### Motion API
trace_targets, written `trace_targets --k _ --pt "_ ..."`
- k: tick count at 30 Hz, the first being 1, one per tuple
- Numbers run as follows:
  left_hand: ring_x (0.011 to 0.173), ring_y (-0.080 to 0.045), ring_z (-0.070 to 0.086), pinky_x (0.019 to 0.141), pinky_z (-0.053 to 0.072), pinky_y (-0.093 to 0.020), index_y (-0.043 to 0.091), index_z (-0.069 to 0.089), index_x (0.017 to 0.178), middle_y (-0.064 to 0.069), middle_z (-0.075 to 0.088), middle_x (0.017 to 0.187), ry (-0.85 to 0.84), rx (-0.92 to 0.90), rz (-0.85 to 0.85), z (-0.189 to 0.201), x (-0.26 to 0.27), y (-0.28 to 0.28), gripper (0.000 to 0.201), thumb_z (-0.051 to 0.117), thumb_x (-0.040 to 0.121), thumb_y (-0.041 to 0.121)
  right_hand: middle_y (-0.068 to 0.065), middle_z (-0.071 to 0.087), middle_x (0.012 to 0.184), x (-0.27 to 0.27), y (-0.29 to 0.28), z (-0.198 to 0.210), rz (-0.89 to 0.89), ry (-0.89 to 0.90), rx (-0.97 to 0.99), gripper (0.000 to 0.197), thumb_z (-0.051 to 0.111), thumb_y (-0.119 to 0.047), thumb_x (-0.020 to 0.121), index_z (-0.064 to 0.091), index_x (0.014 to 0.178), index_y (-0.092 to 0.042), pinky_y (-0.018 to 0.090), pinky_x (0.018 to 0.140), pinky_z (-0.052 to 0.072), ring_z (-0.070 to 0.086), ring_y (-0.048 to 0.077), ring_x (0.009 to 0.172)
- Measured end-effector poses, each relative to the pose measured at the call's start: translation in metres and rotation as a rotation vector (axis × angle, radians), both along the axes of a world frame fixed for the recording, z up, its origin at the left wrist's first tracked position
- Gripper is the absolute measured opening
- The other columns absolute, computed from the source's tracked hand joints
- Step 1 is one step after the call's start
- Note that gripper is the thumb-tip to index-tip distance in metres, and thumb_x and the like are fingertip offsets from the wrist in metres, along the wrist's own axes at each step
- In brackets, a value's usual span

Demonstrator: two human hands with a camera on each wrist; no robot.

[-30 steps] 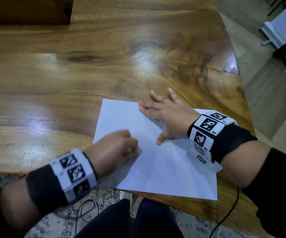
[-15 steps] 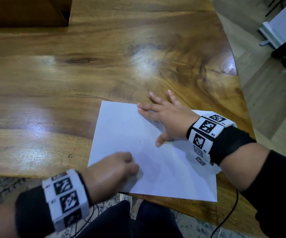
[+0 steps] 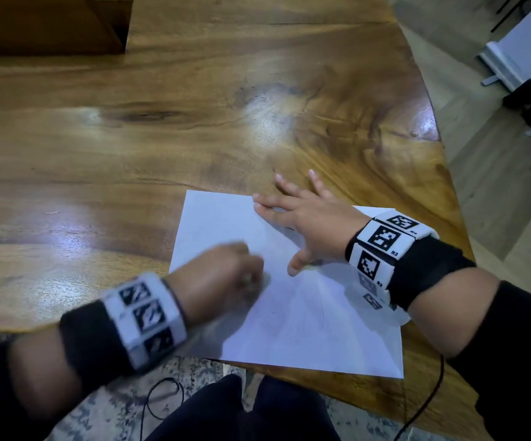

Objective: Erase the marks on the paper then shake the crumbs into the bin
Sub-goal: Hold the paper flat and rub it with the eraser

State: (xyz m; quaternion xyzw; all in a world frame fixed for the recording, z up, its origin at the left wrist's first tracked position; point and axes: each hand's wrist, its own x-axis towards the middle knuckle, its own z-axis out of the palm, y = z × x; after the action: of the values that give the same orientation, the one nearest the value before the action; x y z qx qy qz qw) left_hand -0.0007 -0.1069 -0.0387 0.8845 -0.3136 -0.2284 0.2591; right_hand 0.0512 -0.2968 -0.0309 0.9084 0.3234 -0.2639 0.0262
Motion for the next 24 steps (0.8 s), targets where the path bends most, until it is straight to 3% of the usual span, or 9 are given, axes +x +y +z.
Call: trace_targets --k 3,5,8,11,13,15,17,20,24 --pt "0.073 -0.024 0.048 0.065 0.026 -0.022 0.007 0.061 0.089 -0.003 0.046 0.079 -0.136 0.079 0.219 0.0 0.049 -0.021 0.013 0.056 0.081 0.016 -0.018 -0.004 0.158 0.001 0.0 -0.002 -0.005 -0.001 0.025 0.108 0.071 -0.056 0.069 0.007 0.151 -0.028 0.054 0.109 -0.019 -0.022 0.016 0.143" --pt "0.075 -0.025 0.049 0.065 0.028 -0.023 0.006 0.061 0.088 -0.003 0.045 0.079 -0.102 0.103 0.249 -0.002 0.049 -0.027 0.009 0.057 0.08 0.009 -0.018 -0.002 0.158 0.002 -0.001 -0.002 -0.009 0.003 0.041 0.108 0.072 -0.056 0.068 0.01 0.151 -0.029 0.055 0.109 -0.019 -0.021 0.016 0.143" --pt "0.074 -0.026 0.054 0.064 0.036 -0.026 0.016 0.059 0.074 0.0 0.047 0.076 0.019 0.085 0.062 -0.003 0.001 -0.013 0.008 0.053 0.078 0.014 -0.018 -0.006 0.158 0.001 -0.002 -0.001 -0.004 0.003 0.028 0.11 0.07 -0.056 0.07 0.001 0.151 -0.028 0.053 0.108 -0.02 -0.023 0.017 0.143" --pt "0.072 -0.024 0.057 0.064 0.039 -0.024 0.022 0.06 0.074 0.002 0.048 0.077 0.176 0.054 -0.078 0.007 -0.024 -0.001 0.022 0.04 0.071 0.032 -0.017 -0.008 0.158 0.0 -0.002 -0.001 0.003 -0.009 0.017 0.109 0.069 -0.056 0.073 -0.002 0.151 -0.027 0.053 0.108 -0.02 -0.023 0.017 0.143" --pt "0.067 -0.027 0.058 0.058 0.037 -0.026 0.019 0.061 0.071 -0.001 0.049 0.072 0.049 0.045 -0.017 0.004 0.001 -0.01 0.026 0.04 0.07 0.033 -0.017 -0.007 0.158 0.0 -0.002 -0.001 -0.001 0.0 0.025 0.11 0.07 -0.056 0.072 -0.001 0.151 -0.027 0.054 0.108 -0.02 -0.022 0.017 0.143" --pt "0.073 -0.029 0.056 0.063 0.032 -0.024 0.01 0.064 0.08 -0.007 0.05 0.076 -0.078 0.083 0.141 0.004 0.035 -0.021 0.016 0.051 0.077 0.019 -0.018 -0.005 0.158 0.001 -0.002 -0.002 -0.005 0.004 0.04 0.109 0.071 -0.056 0.07 0.004 0.151 -0.028 0.054 0.108 -0.019 -0.021 0.017 0.144" --pt "0.076 -0.026 0.052 0.067 0.03 -0.024 0.008 0.063 0.085 -0.005 0.047 0.08 -0.089 0.074 0.233 -0.001 0.047 -0.024 0.009 0.057 0.078 0.009 -0.018 -0.004 0.158 0.001 -0.001 -0.002 -0.005 0.004 0.042 0.108 0.072 -0.056 0.068 0.007 0.151 -0.03 0.055 0.108 -0.019 -0.021 0.017 0.144" --pt "0.066 -0.026 0.052 0.06 0.034 -0.025 0.014 0.057 0.067 -0.001 0.042 0.07 -0.055 0.046 0.06 -0.001 0.009 -0.014 0.005 0.055 0.071 0.015 -0.018 -0.006 0.158 0.001 -0.002 -0.001 -0.001 -0.003 0.024 0.11 0.07 -0.057 0.07 0.001 0.151 -0.028 0.055 0.108 -0.019 -0.022 0.017 0.143" --pt "0.067 -0.021 0.052 0.06 0.046 -0.032 0.024 0.046 0.073 0.003 0.042 0.072 0.031 0.058 0.017 -0.007 -0.02 -0.002 0.012 0.057 0.076 0.02 -0.017 -0.007 0.158 0.0 -0.002 -0.001 -0.011 -0.011 0.033 0.109 0.068 -0.057 0.072 0.0 0.151 -0.028 0.055 0.11 -0.018 -0.023 0.017 0.143"
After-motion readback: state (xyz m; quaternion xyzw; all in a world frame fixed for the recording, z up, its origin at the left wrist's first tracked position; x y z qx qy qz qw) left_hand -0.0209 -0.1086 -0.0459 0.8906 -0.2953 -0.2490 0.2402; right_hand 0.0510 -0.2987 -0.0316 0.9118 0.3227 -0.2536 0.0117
